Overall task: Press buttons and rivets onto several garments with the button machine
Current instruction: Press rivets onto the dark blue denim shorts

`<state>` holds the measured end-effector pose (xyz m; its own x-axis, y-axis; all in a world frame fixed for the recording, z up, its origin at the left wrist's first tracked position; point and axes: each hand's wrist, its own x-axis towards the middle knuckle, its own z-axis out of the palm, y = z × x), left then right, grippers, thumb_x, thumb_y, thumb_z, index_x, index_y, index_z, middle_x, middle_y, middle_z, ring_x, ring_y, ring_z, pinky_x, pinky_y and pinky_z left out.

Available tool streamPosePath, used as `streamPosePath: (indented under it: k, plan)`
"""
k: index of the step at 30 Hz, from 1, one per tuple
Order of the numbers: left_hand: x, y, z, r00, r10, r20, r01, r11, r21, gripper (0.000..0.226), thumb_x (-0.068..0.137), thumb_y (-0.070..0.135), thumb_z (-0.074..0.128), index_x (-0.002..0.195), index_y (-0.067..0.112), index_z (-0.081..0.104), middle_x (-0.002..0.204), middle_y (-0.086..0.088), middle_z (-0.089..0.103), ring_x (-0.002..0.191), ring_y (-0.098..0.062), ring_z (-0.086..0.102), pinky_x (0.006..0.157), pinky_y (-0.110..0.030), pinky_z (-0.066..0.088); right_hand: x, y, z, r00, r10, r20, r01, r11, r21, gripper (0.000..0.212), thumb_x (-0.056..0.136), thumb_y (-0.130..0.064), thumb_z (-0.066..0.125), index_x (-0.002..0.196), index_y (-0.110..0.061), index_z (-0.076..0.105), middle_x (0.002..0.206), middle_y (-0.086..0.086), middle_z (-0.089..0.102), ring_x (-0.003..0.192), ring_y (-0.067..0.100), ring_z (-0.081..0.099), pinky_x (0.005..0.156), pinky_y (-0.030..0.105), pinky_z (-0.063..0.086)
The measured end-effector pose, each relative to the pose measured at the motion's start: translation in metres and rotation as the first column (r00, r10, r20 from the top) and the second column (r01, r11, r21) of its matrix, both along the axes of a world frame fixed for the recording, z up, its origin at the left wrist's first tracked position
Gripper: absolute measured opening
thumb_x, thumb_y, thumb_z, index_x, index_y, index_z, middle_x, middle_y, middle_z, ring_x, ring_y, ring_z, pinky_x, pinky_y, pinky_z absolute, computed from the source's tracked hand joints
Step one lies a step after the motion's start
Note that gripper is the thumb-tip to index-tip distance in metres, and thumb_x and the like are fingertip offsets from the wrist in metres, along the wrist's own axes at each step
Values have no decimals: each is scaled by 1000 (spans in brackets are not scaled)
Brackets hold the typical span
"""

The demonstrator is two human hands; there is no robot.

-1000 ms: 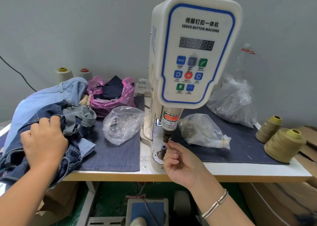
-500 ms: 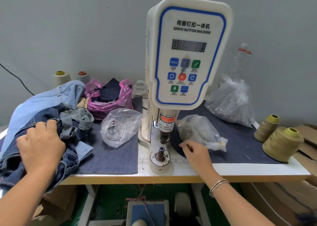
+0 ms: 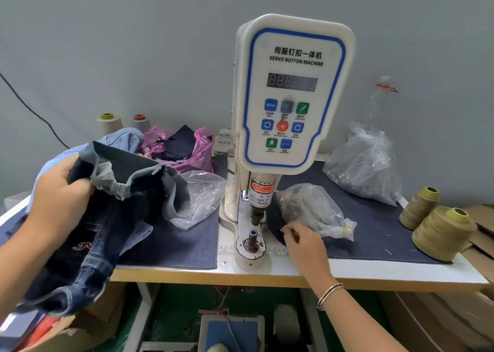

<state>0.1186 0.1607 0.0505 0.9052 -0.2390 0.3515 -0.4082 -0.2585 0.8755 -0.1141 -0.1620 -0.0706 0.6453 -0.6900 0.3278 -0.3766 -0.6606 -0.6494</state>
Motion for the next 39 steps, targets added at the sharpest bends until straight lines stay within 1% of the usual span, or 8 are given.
streamPosePath:
  k: [4, 14, 19, 23, 26, 30, 34, 39]
  plan:
    - [-38, -16, 37, 928, -371, -29, 371, 928, -7, 27, 63, 2, 53, 78, 20, 67, 70, 0, 65, 65, -8, 56, 59, -16, 48, -1, -1, 0, 1000, -1, -14, 1, 1000, 14, 13, 93, -24, 54, 91, -28, 67, 81, -21, 59, 76, -10, 52, 60, 6, 34]
    - [-96, -65, 38, 512, -703, -494, 853, 350, 387, 63, 81, -5, 59, 91, 57, 62, 86, 45, 60, 78, 23, 54, 69, 3, 39, -8, 4, 7, 993, 66, 102, -78, 990, 120, 17, 92, -19, 58, 83, -32, 64, 81, -18, 63, 80, 2, 58, 62, 9, 39]
    - [-100, -69, 35, 557, -719, -415, 828, 444, 343, 43, 100, 33, 46, 138, 11, 47, 148, -3, 44, 138, -20, 38, 110, -26, 32, -26, 35, 31, 902, 169, 398, -271, 938, 217, 25, 92, -14, 59, 87, -37, 66, 91, -13, 64, 91, 5, 60, 75, 10, 44]
    - [-111, -90, 44, 579, -720, -381, 811, 556, 183, 43, 90, 2, 59, 102, 42, 50, 87, 50, 57, 84, 36, 46, 72, 8, 35, -34, 69, 59, 801, 420, 426, -563, 771, 299, 37, 80, -41, 60, 116, -46, 57, 119, -21, 60, 115, 0, 54, 95, 14, 41]
    - [-118, -92, 47, 482, -793, -373, 864, 500, 53, 53, 87, -7, 56, 108, 41, 45, 88, 56, 52, 88, 37, 44, 72, 9, 34, -42, 78, 74, 833, 532, 150, -551, 822, 147, 71, 66, -57, 65, 129, -55, 34, 131, -35, 36, 128, -6, 34, 104, 17, 27]
    - [-121, -84, 62, 370, -900, -230, 909, 402, -109, 51, 69, 17, 62, 119, 12, 64, 120, -11, 66, 113, -21, 61, 94, -32, 51, -45, 96, 90, 852, 521, 51, -496, 835, -237, 47, 71, -61, 61, 113, -45, 48, 122, -31, 38, 122, -8, 30, 101, 21, 22]
    - [-112, -89, 64, 437, -888, -142, 845, 459, -272, 36, 68, 11, 64, 102, 18, 71, 97, -1, 72, 89, -15, 68, 74, -23, 55, -51, 111, 116, 676, 617, 403, -727, 650, 223, 21, 81, -36, 59, 93, -21, 68, 91, -5, 68, 90, -3, 59, 78, 21, 48]
    - [-107, -89, 28, 619, -757, -210, 759, 646, -89, 29, 79, 31, 65, 103, 14, 67, 112, -5, 66, 108, -19, 63, 97, -38, 45, -57, 113, 114, 700, 179, 692, -698, 379, 608, 17, 73, -21, 71, 89, -24, 77, 93, 7, 74, 86, 16, 69, 71, 26, 54]
